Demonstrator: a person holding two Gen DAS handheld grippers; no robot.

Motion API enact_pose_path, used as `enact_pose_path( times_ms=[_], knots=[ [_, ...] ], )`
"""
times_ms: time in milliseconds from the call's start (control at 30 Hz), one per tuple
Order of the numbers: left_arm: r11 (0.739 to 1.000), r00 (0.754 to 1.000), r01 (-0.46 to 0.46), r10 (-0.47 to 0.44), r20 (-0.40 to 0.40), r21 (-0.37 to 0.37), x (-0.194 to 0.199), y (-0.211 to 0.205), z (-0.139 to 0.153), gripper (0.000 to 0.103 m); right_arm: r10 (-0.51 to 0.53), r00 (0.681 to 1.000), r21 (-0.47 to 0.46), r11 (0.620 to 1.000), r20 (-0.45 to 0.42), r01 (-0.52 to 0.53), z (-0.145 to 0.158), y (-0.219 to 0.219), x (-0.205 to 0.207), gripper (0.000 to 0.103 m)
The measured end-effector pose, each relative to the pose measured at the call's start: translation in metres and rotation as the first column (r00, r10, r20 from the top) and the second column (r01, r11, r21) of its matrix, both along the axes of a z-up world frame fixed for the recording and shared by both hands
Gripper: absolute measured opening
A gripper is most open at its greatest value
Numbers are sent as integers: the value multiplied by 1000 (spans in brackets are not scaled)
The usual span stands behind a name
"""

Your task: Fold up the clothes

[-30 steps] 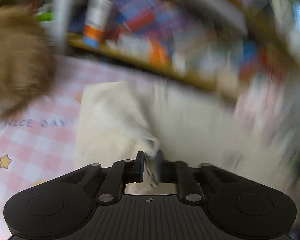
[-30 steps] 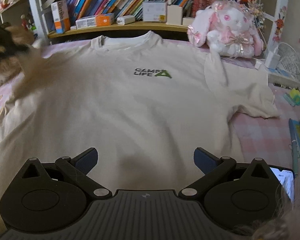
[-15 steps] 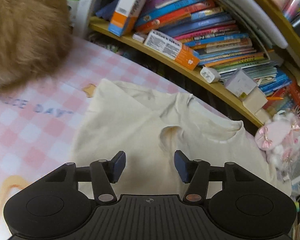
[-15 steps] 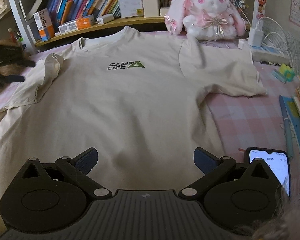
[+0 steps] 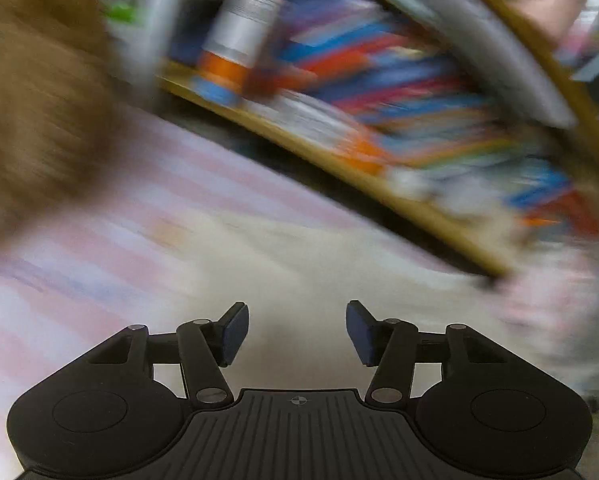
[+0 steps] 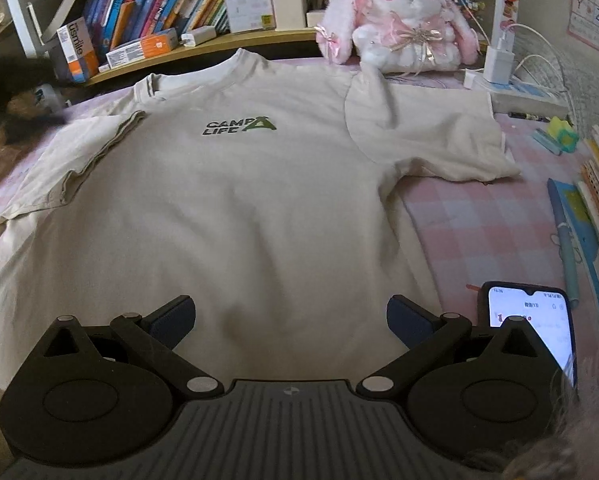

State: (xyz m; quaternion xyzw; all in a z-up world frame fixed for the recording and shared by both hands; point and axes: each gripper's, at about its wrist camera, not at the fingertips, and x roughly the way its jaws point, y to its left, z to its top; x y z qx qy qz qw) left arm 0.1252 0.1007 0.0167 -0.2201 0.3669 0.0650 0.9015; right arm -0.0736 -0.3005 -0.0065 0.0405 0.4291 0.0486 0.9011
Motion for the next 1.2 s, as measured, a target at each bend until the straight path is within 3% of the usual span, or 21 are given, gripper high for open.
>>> enact_pose_path(
  times_ms=[67, 200, 233, 400, 500, 533, 567, 667, 800, 1000, 1200],
  knots=[
    [995, 999, -48, 50, -22, 83, 4, 18, -2, 51, -9, 1000, -3, 1000, -4, 9, 0, 1, 1, 103],
    [995, 997, -53, 58, -57, 83, 23, 35, -16, 25, -12, 1000, -21, 1000, -7, 11, 1, 9, 3, 103],
    [996, 995, -51, 57, -77, 74, 29, 39, -21, 23, -7, 1000, -29, 1000, -6, 7, 2, 12, 2, 103],
    [997, 996, -46, 50, -68, 63, 30, 43, -35, 24, 11, 1000, -82, 997, -2, -11, 7, 25, -5, 103],
    [998, 998, 9, -5, -55, 67, 24, 40, -39, 23, -3, 1000, -101, 995, -15, 1, 6, 30, -7, 103],
    [997, 998, 29, -25, -54, 70, 23, 40, -40, 5, -10, 1000, -105, 994, -19, 8, 5, 32, -8, 103],
    [996, 998, 47, -43, -53, 72, 22, 40, -41, 1, -18, 1000, -108, 994, -19, 16, 5, 33, -8, 103],
    [994, 997, 57, -53, -47, 91, 31, 41, -41, 0, -33, 999, -113, 993, -20, 31, 5, 38, -7, 103],
    [992, 999, 1, 5, -44, 128, 52, 53, -36, 0, -33, 999, -120, 992, -21, 30, 6, 47, -4, 103],
    [981, 999, 22, -12, -51, 195, 84, 56, -34, 0, -61, 998, -129, 990, -25, 57, 6, 52, -2, 103],
    [975, 997, 22, -6, -71, 222, 89, 60, -43, 1, -85, 996, -135, 987, -24, 81, 5, 56, -3, 103]
  ],
)
